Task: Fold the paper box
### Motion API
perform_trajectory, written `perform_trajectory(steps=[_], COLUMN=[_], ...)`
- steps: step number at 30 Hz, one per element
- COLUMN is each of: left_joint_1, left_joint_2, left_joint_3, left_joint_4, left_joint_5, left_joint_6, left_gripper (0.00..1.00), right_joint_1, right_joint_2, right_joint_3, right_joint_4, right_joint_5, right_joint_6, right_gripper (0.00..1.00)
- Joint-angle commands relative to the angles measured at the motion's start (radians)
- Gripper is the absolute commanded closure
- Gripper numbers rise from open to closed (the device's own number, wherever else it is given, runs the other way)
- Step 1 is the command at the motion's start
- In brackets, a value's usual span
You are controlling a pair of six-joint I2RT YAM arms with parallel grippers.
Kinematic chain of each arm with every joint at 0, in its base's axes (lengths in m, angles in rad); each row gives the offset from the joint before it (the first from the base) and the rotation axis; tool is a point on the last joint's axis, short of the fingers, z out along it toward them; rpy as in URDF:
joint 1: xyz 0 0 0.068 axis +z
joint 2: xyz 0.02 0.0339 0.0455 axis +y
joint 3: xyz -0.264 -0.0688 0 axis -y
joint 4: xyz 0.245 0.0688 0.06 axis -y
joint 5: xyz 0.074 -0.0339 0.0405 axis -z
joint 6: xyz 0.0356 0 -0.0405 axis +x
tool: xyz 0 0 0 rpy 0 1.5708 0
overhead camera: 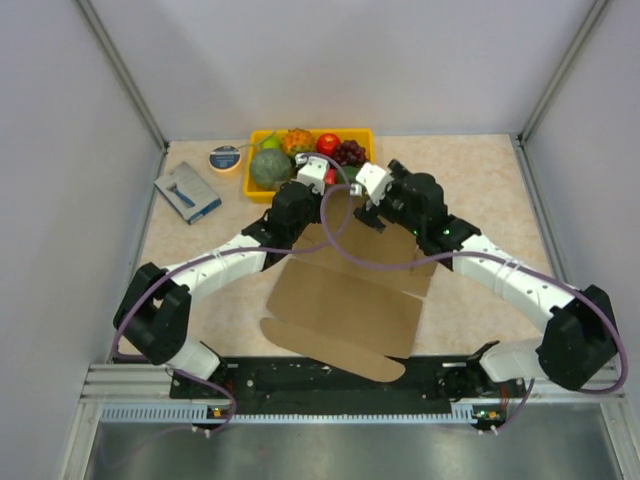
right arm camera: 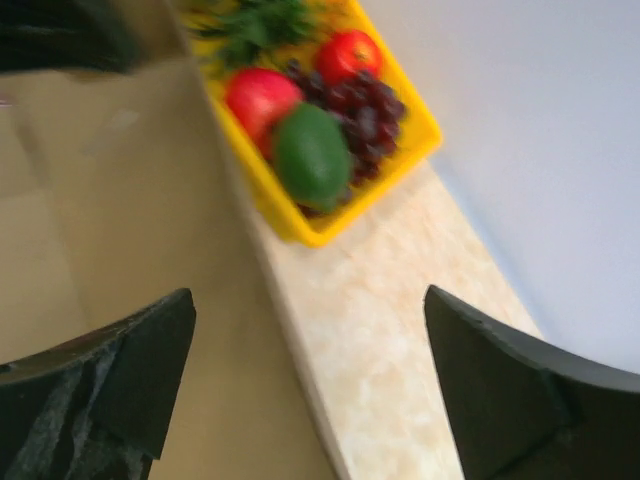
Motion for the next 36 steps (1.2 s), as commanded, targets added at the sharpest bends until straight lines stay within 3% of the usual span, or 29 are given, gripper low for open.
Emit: perform_trajectory(steps=[1, 2, 6, 9, 13, 20, 27, 32, 36], left_joint_1=[-0.007, -0.009, -0.017, -0.02, -0.02, -0.018, -0.018, -0.02, -0.018], left_joint_2=[0.009, 0.009, -0.014, -0.04, -0.077, -0.082, -0.094, -0.108, -0.11], left_joint_3=[0.05, 0.052, 0.015, -0.003, -0.022, -0.017, -0.022, -0.036, -0.037], left_joint_4=[0.04, 0.024, 0.016, 0.004, -0.013, -0.023, -0.021, -0.02, -0.027], left_joint_5=[-0.224, -0.226, -0.223, -0.218, -0.213, -0.183, -0.154, -0.158, -0.193], left_joint_6=[-0.078, -0.089, -0.11, -0.136, -0.144, -0.15, -0.149, -0.147, -0.136], left_gripper=[1.0, 1.0, 1.0, 1.0, 1.0, 1.0, 1.0, 1.0, 1.0], right_joint_1=[-0.019, -0.025, -0.031, -0.031, -0.022, 0.053, 0.089, 0.089, 0.09], right_joint_2=[0.056, 0.03, -0.172, -0.322, -0.355, -0.247, -0.118, -0.039, -0.146], right_joint_3=[0.227, 0.246, 0.136, 0.013, -0.154, -0.289, -0.308, -0.274, -0.327], right_joint_4=[-0.175, -0.273, -0.404, -0.407, -0.343, 0.037, 0.212, 0.136, 0.053], right_joint_5=[0.551, 0.596, 0.718, 0.819, 0.833, 0.953, 1.148, 1.22, 1.234], right_joint_6=[0.464, 0.621, 0.808, 0.943, 1.104, 1.115, 1.127, 1.166, 1.192], right_gripper=[0.01, 0.01, 0.01, 0.01, 0.01, 0.01, 0.05, 0.09, 0.2])
